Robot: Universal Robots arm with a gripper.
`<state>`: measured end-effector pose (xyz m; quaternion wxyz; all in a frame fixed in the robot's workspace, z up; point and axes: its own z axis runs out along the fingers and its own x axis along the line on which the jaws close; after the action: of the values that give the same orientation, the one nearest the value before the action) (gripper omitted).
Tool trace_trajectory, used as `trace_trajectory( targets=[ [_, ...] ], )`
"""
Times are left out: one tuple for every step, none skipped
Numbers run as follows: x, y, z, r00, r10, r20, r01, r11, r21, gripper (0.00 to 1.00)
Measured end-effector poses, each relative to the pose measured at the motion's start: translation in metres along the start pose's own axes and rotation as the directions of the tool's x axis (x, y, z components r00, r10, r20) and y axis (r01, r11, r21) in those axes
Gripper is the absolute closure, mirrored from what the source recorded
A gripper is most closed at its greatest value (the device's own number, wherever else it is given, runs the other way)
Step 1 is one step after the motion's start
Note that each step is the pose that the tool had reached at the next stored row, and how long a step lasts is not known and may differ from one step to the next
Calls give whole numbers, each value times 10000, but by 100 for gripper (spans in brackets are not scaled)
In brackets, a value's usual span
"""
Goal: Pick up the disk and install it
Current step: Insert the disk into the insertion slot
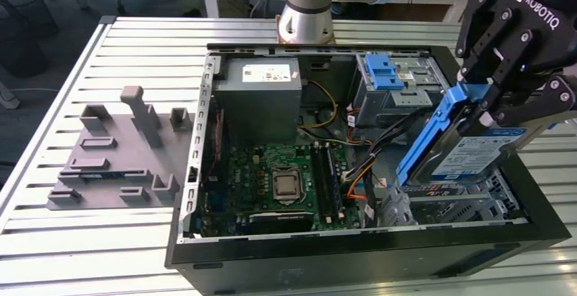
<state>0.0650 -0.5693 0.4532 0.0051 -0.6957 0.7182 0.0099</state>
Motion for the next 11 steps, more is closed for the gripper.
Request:
trace_trajectory(
  targets=[
    [0,-9,2,10000,0,0,0,10000,0,64],
    [0,-16,4,10000,0,0,0,10000,0,64],
    [-1,-23,6,10000,0,0,0,10000,0,64],
    [-1,-31,9,10000,0,0,0,10000,0,64],
    [-1,-37,10,10000,0,0,0,10000,0,64],
    [-1,-42,12,10000,0,0,0,10000,0,64],
    [-1,-47,13,10000,0,-1,0,10000,0,64],
    [-1,-51,15,10000,0,0,0,10000,0,64],
    [-1,-52,19,10000,1,1,-1,10000,0,64],
    [-1,-53,22,10000,-3,2,3,10000,0,64],
    [-1,-54,25,10000,-27,0,27,10000,0,64]
  ],
)
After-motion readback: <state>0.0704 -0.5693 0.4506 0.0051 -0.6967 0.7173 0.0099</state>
